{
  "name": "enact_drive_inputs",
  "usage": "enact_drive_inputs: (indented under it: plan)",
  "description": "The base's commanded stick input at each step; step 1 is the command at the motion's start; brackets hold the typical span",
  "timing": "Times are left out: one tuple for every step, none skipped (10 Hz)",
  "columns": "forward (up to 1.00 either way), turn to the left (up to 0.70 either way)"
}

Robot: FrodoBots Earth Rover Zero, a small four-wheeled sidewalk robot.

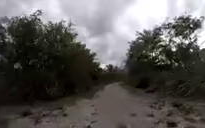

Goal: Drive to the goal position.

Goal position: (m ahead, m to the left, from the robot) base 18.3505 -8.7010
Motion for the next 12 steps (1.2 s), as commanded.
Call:
enact_drive_inputs:
  plan:
    - [0.85,0.00]
    - [0.85,0.00]
    - [0.85,0.00]
    - [0.85,0.00]
    - [0.85,0.00]
    - [0.85,0.00]
    - [0.85,0.00]
    - [0.85,0.00]
    - [0.85,0.00]
    - [0.85,0.00]
    - [0.85,0.00]
    - [0.85,0.00]
